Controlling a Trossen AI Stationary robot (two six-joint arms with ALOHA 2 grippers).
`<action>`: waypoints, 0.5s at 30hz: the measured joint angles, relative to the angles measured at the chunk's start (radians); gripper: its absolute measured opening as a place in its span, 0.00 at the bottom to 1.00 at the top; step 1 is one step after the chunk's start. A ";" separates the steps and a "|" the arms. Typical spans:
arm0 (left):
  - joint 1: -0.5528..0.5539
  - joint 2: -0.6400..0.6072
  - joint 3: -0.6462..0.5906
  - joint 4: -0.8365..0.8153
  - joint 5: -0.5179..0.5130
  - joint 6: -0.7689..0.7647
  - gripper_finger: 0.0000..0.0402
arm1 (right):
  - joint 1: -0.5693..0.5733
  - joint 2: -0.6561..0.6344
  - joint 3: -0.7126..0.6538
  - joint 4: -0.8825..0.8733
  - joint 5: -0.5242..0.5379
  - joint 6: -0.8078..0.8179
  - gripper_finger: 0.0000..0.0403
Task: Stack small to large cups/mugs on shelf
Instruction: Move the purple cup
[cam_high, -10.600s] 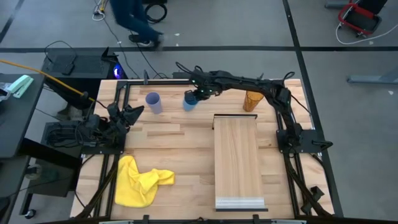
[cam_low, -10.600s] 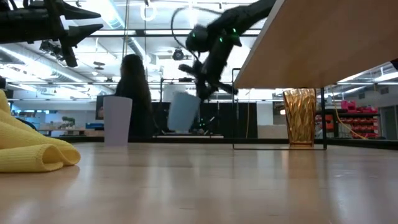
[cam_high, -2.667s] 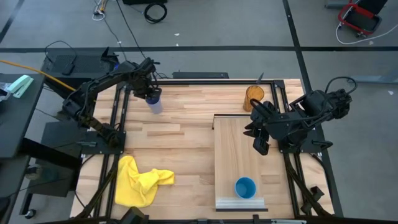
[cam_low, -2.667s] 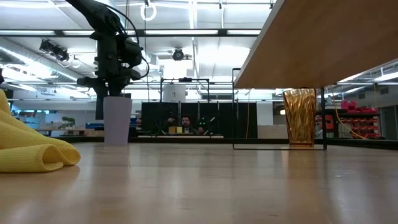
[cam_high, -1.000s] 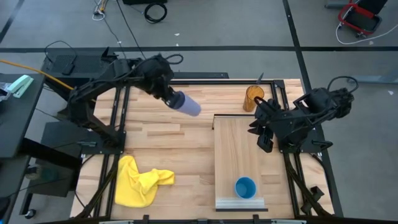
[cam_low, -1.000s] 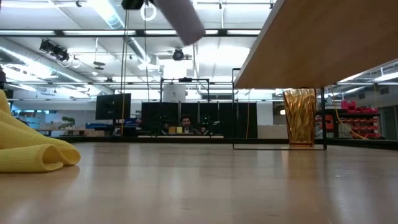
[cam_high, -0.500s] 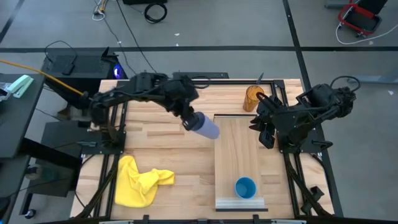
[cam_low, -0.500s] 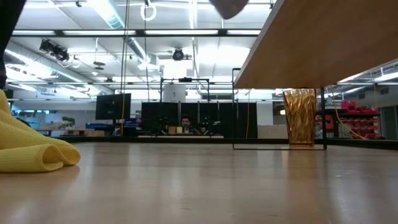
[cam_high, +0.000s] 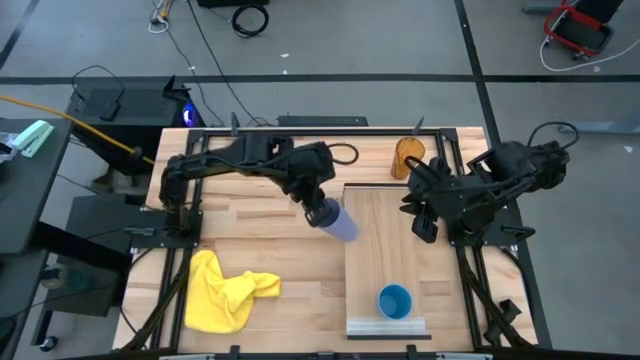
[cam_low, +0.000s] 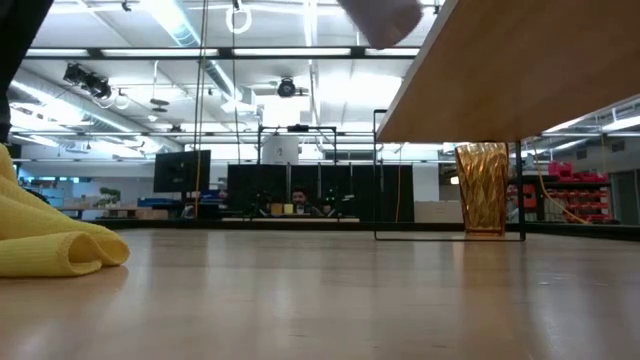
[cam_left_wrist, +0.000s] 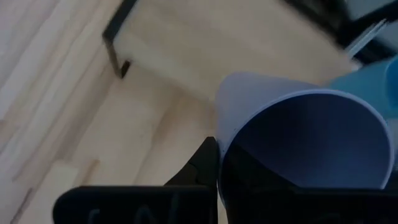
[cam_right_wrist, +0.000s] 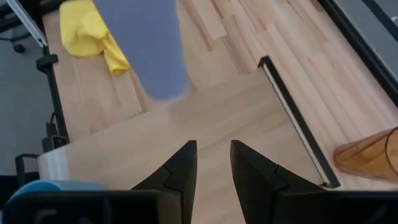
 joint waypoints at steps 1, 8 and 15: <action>-0.004 0.000 0.000 -0.033 -0.017 -0.002 0.02 | 0.000 0.000 -0.008 0.001 -0.006 0.002 0.26; -0.023 -0.004 -0.018 -0.178 -0.095 -0.053 0.02 | -0.015 0.000 -0.074 0.001 -0.013 0.003 0.26; -0.061 0.042 -0.093 -0.152 -0.101 -0.055 0.02 | -0.092 0.003 -0.145 0.002 -0.032 0.005 0.26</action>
